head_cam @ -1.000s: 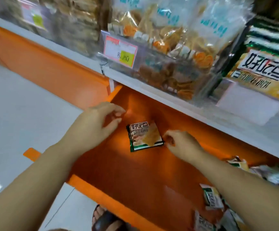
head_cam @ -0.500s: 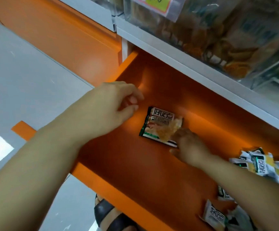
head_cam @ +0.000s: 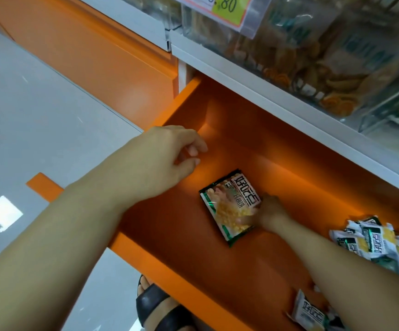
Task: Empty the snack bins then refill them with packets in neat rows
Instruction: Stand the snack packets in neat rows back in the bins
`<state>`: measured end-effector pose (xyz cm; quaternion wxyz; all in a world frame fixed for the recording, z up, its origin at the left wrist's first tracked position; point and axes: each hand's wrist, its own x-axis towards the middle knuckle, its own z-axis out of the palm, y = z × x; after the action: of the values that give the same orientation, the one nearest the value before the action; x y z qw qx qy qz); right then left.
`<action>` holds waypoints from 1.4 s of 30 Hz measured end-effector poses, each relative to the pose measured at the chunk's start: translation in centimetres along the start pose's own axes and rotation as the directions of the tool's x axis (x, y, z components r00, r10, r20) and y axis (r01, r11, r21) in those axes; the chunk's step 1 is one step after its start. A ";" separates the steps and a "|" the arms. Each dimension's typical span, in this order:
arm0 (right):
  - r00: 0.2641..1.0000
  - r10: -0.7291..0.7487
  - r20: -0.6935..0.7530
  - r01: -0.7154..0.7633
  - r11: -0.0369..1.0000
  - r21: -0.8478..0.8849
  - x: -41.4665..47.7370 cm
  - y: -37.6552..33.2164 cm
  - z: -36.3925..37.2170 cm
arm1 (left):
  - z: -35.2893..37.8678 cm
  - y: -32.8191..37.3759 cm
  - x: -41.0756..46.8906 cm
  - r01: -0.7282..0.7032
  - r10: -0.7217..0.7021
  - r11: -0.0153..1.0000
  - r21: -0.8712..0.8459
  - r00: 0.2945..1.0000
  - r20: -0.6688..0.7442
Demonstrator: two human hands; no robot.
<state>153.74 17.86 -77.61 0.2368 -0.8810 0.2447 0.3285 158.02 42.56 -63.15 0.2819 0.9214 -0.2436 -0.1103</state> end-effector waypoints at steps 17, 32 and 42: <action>0.707 -0.605 -0.366 0.517 0.796 -0.316 -20.6 2.4 -12.5 | -6.0 10.5 -1.1 -0.244 0.264 0.953 0.179 0.959 -0.100; 0.246 -0.564 -0.789 0.434 0.792 -0.431 -35.1 6.5 -26.5 | -2.9 20.6 2.0 -0.142 0.189 0.978 0.150 0.910 -0.369; 0.413 -0.533 -0.739 0.393 0.836 -0.384 -23.5 6.2 -24.2 | -2.6 20.3 2.9 -0.214 0.226 0.974 0.071 0.915 -0.335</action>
<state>145.70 5.54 -46.60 0.1088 -0.9760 0.0469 -0.1828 153.55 27.57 -49.59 0.3150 0.8978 -0.2950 0.0872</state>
